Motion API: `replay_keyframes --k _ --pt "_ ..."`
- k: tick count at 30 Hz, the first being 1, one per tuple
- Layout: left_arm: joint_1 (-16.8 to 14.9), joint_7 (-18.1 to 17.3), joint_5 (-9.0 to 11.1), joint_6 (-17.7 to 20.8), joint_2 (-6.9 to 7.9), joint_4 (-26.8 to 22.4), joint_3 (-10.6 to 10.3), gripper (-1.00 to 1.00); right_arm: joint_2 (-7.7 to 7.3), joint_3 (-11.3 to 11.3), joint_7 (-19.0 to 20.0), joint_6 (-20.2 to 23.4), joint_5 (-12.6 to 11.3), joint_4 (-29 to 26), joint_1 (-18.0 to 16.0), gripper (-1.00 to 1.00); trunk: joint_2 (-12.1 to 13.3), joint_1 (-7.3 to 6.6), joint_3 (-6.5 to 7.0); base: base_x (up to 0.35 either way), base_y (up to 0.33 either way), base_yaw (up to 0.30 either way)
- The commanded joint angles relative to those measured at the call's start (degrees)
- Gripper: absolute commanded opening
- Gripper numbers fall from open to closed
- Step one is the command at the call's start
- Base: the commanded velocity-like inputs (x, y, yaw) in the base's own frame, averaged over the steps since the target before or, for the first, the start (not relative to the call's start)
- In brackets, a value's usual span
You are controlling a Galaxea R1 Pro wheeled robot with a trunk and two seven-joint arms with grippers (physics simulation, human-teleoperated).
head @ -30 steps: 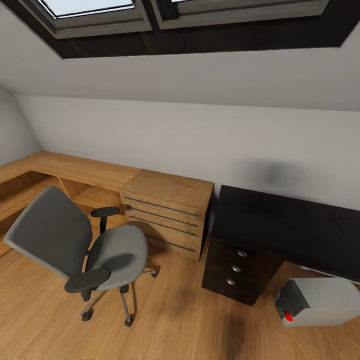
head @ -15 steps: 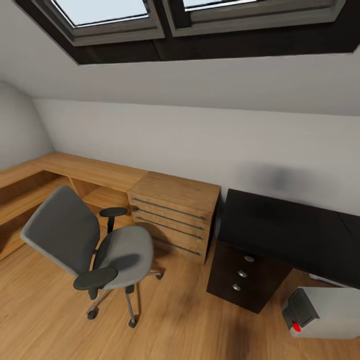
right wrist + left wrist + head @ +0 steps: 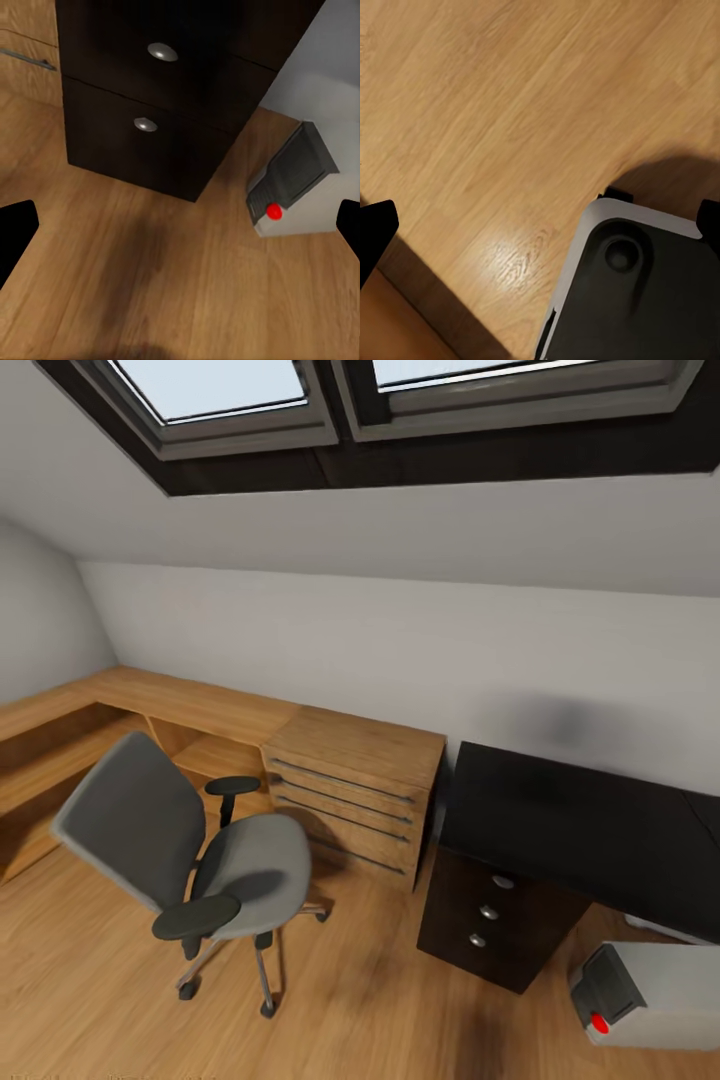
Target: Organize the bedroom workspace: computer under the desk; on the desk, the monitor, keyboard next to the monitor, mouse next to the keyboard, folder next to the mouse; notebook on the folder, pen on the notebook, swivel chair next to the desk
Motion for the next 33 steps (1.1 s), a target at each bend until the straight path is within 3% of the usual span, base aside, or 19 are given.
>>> replay_keyframes --k 1,14,33 --pt "0.01 0.41 0.45 -0.11 0.07 -0.14 -0.49 1.0 0.02 0.48 -0.49 -0.01 -0.08 0.0 -0.03 1.0 -0.11 0.03 -0.1 0.0 0.0 0.175" --pt "0.01 0.41 0.51 -0.03 0.03 -0.08 -0.49 1.0 0.04 0.59 -0.33 0.41 -0.04 -0.01 -0.03 1.0 -0.11 0.03 -0.1 -0.224 -0.017 0.252" --pt "0.01 0.32 0.44 -0.07 0.01 0.18 -0.49 1.0 0.04 0.82 1.72 0.51 0.95 0.22 -0.03 1.0 -0.11 0.03 -0.39 -0.015 -0.007 0.274"
